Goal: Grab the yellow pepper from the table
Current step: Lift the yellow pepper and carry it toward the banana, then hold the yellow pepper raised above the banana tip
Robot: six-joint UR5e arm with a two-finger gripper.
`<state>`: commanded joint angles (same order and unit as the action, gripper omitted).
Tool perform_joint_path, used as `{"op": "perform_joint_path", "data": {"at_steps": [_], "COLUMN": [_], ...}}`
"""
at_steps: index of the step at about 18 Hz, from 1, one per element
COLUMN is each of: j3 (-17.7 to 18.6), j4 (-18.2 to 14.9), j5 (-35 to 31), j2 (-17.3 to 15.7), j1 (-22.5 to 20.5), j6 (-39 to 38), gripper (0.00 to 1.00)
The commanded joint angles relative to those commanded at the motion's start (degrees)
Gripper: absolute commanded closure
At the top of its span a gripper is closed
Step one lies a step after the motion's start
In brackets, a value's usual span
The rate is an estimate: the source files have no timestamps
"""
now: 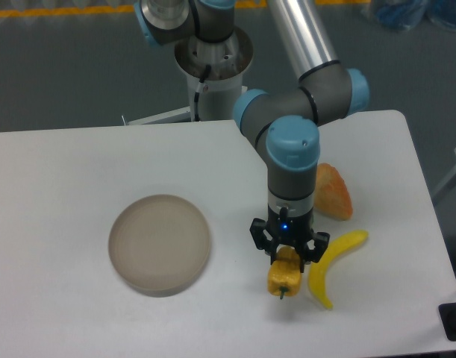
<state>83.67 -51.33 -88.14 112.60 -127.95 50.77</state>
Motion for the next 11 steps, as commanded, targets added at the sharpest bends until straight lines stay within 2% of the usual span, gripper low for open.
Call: {"op": "perform_joint_path", "data": {"at_steps": [3, 6, 11], "j3": [0.4, 1.0, 2.1], "j4": [-0.2, -2.2, -2.8], "j5": [-0.4, -0.4, -0.4], "j2": [-1.4, -3.4, -4.0], "j1": [-3.3, -6.4, -7.9], "j6": [8.1, 13.0, 19.2], "gripper": [0.66, 0.66, 0.66]}}
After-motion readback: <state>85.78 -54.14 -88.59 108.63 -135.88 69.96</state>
